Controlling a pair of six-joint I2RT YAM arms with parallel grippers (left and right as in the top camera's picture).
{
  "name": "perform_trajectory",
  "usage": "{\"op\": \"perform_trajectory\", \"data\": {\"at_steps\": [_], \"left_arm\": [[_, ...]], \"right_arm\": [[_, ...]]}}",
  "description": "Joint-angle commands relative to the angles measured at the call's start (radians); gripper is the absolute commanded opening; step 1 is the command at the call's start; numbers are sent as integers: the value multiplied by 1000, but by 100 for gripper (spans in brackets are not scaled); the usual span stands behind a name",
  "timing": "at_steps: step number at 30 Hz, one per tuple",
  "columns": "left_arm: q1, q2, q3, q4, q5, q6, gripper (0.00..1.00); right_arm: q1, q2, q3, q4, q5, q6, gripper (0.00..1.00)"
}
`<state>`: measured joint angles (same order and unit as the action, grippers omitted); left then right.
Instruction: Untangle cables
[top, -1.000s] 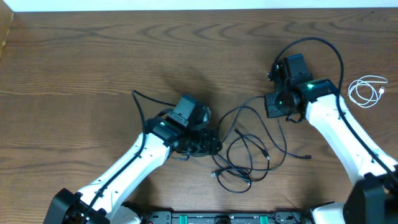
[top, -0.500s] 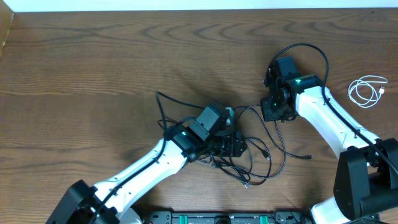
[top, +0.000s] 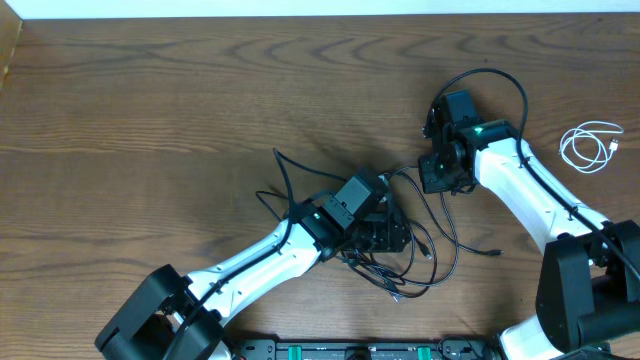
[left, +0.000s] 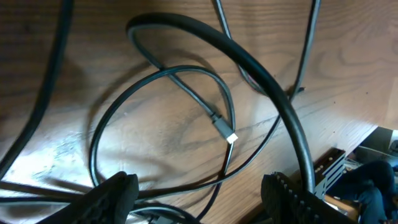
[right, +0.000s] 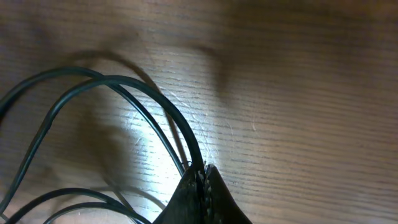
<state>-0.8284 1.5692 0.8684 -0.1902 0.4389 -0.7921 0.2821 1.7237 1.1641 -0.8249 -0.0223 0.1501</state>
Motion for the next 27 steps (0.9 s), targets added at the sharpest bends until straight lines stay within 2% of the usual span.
{"op": "perform_trajectory", "data": {"at_steps": [1,8,16,21,22,27], "left_arm": [[-4,6,13,23,-6,-19,69],[-2,-23,13,27,18,-1,69],[-6,-162,13,13,43,-3,70],[-28,-180,13,12,-19,-14,69],[-37,-175,13,11,-41,-15,65],[-90,-123,13,13,-142,-79,63]], "right_arm": [[0,10,11,3,5,14,1],[0,10,10,5,15,14,1],[0,10,10,14,20,14,1],[0,10,10,13,20,14,1],[0,10,10,13,20,14,1],[0,10,8,13,20,14,1]]}}
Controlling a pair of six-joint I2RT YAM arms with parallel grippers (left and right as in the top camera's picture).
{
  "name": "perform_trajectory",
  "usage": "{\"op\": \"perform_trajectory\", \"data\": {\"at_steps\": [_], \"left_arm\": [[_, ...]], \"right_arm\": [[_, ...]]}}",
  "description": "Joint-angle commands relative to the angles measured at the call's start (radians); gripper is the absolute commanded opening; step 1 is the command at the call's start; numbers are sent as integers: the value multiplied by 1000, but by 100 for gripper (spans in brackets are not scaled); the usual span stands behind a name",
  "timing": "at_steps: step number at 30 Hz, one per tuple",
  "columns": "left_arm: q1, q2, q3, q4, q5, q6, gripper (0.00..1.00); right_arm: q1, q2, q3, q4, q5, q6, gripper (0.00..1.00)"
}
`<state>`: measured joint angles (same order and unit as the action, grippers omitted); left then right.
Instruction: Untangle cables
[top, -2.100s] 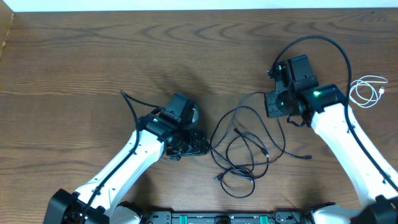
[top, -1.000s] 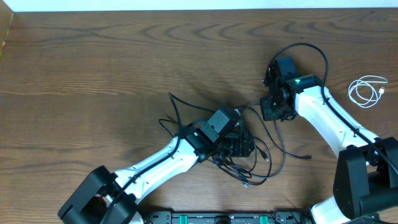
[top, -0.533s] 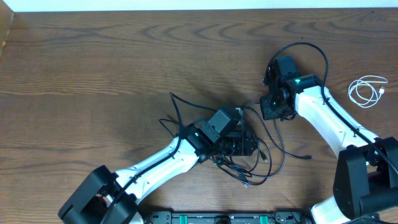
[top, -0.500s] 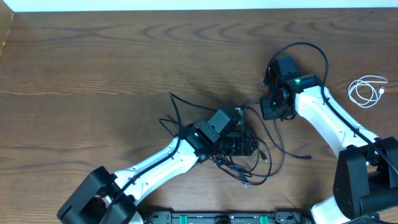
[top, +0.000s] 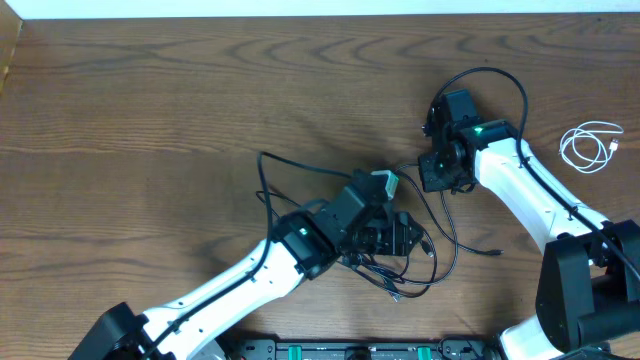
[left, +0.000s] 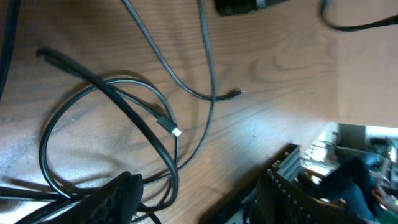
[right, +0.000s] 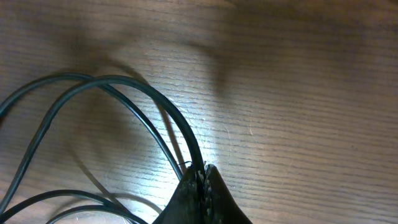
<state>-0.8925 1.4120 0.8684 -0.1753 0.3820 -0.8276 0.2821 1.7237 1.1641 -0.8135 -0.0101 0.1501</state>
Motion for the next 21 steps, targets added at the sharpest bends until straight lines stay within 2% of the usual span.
{"op": "perform_trajectory", "data": {"at_steps": [1,6,8,9,10,16,21], "left_arm": [[-37,49,13,-2,-109,-54,61],[-61,117,13,-2,-166,-66,59],[-58,132,13,-2,-167,-64,32],[-55,131,13,-2,-166,-64,12],[-48,125,13,-2,-166,-64,8],[38,14,14,-2,-161,-64,7],[141,-179,14,-2,-158,-65,7]], "right_arm": [[0,10,6,2,8,14,1],[0,10,2,3,9,13,1],[0,10,0,3,38,14,1],[0,10,-1,3,51,14,1],[0,10,-2,3,63,14,1],[0,11,-3,3,72,14,1],[-1,11,-19,23,86,14,1]]}}
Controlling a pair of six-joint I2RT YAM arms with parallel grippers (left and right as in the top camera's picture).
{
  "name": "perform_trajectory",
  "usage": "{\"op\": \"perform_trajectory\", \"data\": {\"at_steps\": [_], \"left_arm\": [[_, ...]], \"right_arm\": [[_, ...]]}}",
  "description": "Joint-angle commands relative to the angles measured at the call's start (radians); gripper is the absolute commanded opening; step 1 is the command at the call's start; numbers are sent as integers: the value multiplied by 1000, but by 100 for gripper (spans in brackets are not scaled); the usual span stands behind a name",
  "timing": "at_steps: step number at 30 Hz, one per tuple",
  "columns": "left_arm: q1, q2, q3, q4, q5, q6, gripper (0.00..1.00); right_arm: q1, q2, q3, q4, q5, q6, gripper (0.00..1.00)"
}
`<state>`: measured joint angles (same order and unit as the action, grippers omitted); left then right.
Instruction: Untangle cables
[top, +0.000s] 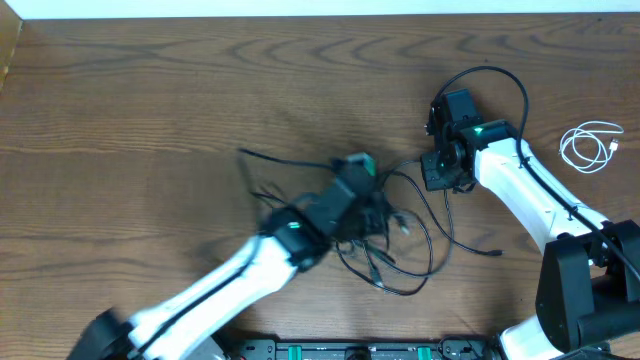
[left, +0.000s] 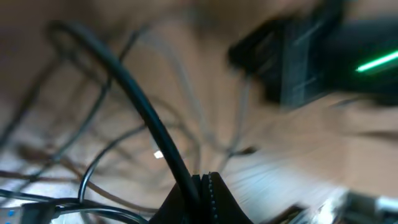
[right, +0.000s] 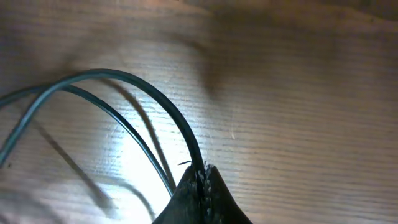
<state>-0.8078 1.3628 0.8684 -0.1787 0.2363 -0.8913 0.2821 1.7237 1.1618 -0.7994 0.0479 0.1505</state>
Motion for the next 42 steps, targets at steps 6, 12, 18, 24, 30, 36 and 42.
{"op": "perform_trajectory", "data": {"at_steps": [6,12,18,24,30,36,42], "left_arm": [[181,-377,13,-3,-13,0,7],[322,-533,13,-69,-54,3,7],[462,-582,13,-247,-145,3,7],[561,-515,13,-396,-144,3,7],[574,-384,13,-461,-136,3,8],[574,-235,13,-459,-117,49,8],[581,-123,13,-397,-118,135,7]], "right_arm": [[-1,11,-31,25,29,14,1],[-2,11,-31,26,29,14,1],[-7,11,-32,24,40,14,1],[-6,11,-33,29,11,14,22],[-6,11,-33,33,-7,14,66],[-4,10,-32,42,-235,-85,64],[5,10,-32,40,-637,-280,65]]}}
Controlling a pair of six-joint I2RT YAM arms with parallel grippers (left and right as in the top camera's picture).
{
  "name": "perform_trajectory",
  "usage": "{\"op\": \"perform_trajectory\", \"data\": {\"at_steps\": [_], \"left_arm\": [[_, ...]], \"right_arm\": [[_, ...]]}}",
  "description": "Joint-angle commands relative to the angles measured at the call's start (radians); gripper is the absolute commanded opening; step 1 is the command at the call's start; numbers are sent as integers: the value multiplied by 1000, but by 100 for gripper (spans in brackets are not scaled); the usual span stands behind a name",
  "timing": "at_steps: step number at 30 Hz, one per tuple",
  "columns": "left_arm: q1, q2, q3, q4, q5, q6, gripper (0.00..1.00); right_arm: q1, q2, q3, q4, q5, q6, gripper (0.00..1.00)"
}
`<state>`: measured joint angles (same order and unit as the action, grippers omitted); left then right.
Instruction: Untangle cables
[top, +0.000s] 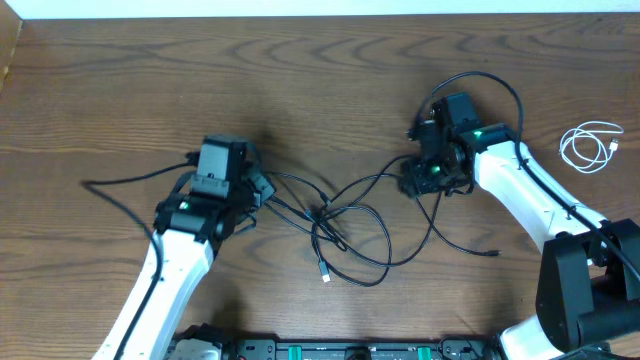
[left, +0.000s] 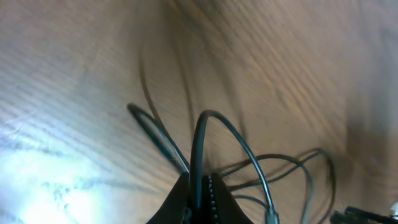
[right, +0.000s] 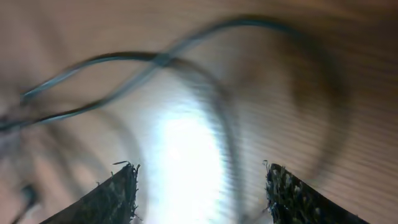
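Observation:
Black cables (top: 345, 225) lie spread across the table's middle, crossing in a knot (top: 322, 214). My left gripper (top: 247, 190) is at the left, shut on one black cable (left: 198, 134); that cable's tail trails left to about (top: 90, 184). My right gripper (top: 413, 178) is at the right end of the tangle, open (right: 202, 186), with blurred cable strands (right: 155, 62) on the wood below it and nothing between its fingers (right: 121, 190). A cable loop (top: 490, 78) arcs behind the right wrist.
A coiled white cable (top: 590, 146) lies apart near the right edge. A loose plug end (top: 323, 272) points toward the front edge. The table's rear edge runs along the top of the overhead view.
My left gripper has moved from the table's centre to the left with its cable, and the pile has stretched out. My right gripper, shut on a cable before, is now open and slightly further left.
First my left gripper was open over the bunched cables at centre while my right was shut on a cable. The left stayed open, then was shut on one cable. Now it is far left with that cable, the bundle is spread, and the right is open.

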<state>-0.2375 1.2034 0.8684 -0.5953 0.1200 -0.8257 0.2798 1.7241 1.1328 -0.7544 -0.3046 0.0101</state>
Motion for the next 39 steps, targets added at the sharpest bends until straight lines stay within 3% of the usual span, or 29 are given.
{"op": "perform_trajectory", "data": {"at_steps": [1,8,15,22,32,37,39], "left_arm": [[19,53,13,32,-2,71,7],[153,132,13,85,-9,74,8],[275,174,13,84,-9,74,7],[304,183,13,84,-88,114,8],[304,183,13,81,-90,114,8],[304,183,13,81,-90,114,8],[304,183,13,81,-90,114,8]], "right_arm": [[8,10,-3,-13,-346,-168,65],[16,10,-3,-138,-660,-403,66],[100,10,-4,-192,-656,-457,66],[249,10,-4,-74,-520,-341,65],[465,10,-4,14,-234,-199,64],[543,10,-4,72,-110,-116,59],[571,10,-4,94,-87,-107,52]]}}
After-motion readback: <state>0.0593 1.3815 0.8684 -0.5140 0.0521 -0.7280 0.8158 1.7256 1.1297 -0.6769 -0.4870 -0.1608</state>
